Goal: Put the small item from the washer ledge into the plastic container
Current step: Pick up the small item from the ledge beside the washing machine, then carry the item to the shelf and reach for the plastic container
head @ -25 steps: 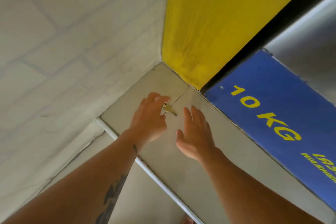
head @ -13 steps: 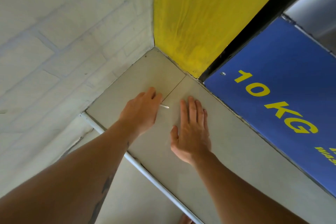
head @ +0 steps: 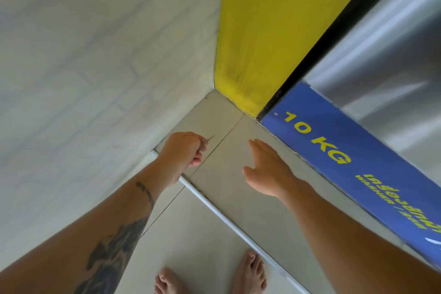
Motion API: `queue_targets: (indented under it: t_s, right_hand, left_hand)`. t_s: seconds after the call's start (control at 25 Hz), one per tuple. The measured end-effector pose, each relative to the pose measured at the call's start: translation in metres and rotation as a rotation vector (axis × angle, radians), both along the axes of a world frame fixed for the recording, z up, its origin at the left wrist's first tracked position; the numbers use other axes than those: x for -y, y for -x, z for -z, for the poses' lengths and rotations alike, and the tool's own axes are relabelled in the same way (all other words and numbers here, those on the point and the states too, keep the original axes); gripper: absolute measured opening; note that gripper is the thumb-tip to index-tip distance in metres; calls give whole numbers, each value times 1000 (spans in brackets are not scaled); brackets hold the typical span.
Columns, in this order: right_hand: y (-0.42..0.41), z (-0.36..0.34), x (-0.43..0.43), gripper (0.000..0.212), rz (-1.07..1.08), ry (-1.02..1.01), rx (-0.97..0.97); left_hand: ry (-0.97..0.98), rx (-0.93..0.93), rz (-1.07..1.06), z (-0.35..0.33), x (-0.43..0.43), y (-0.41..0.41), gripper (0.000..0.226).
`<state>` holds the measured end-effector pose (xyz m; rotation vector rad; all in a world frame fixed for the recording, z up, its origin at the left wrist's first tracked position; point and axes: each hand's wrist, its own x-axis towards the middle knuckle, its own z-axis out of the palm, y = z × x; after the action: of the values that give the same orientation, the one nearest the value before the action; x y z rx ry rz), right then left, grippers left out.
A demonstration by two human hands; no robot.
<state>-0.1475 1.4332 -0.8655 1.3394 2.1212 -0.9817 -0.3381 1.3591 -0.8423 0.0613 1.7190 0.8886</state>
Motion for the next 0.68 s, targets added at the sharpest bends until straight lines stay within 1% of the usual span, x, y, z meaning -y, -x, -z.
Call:
queue_targets:
  t_s: [0.16, 0.36, 0.44, 0.56, 0.68]
  right_hand:
    - [-4, -95, 37, 68, 49, -14, -105]
    - [13, -249, 75, 58, -13, -74, -244]
    - [18, -306, 91, 57, -67, -107, -284]
    - [17, -378, 114, 57, -155, -145, -330]
    - [8, -429, 135, 56, -250, -175, -362]
  left_hand:
    - [-21, -56, 24, -108, 43, 6, 27]
    - [-33, -27, -87, -267, 115, 2, 24]
    - [-81, -18, -144, -324, 141, -6, 20]
    - [-181, 47, -276, -395, 180, -27, 18]
    - [-260, 91, -417, -446, 216, -55, 19]
